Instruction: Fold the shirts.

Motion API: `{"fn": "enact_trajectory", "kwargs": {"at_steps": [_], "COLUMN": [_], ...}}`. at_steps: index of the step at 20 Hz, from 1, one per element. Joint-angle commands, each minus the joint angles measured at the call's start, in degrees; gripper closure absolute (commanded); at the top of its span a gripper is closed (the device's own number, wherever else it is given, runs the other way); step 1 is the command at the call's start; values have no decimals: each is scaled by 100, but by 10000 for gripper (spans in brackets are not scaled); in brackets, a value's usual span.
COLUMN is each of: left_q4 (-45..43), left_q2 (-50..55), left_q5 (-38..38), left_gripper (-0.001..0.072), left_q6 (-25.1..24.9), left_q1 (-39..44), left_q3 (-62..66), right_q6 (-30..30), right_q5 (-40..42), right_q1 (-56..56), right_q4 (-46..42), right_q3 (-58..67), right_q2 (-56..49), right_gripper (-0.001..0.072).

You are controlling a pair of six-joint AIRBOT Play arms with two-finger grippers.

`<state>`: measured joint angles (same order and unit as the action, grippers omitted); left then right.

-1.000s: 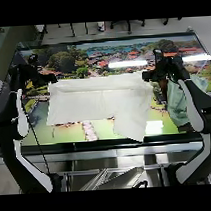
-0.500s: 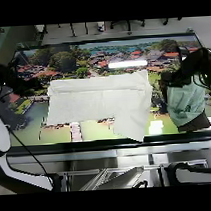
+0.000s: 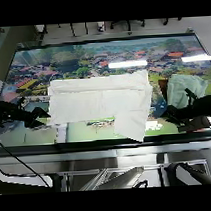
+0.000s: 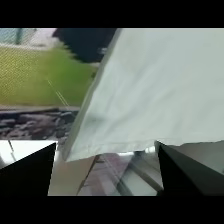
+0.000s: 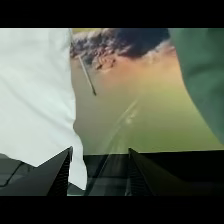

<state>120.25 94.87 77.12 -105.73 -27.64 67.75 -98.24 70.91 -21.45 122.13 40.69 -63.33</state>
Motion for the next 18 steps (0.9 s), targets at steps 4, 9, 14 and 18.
{"fn": "enact_trajectory", "kwargs": {"at_steps": [4, 9, 14, 18], "left_q4": [138, 122, 83, 81], "left_q2": [162, 625, 787, 782], "left_q5": [-577, -280, -55, 118], "left_gripper": [6, 599, 682, 682], "left_q6": [-138, -138, -133, -109], "left_q1": [402, 861, 1143, 1176], "left_q3": [66, 813, 1381, 1473], "right_q6": [-157, -166, -229, -616], "right_q5": [-566, -1108, -1615, -1591], "right_q1": [494, 1217, 1596, 1596], "right_q4": [435, 616, 973, 1565], "right_q3": [-369, -365, -352, -352], "right_q2": [-407, -1331, -1622, -1622], "right_gripper": [298, 297, 298, 425]}}
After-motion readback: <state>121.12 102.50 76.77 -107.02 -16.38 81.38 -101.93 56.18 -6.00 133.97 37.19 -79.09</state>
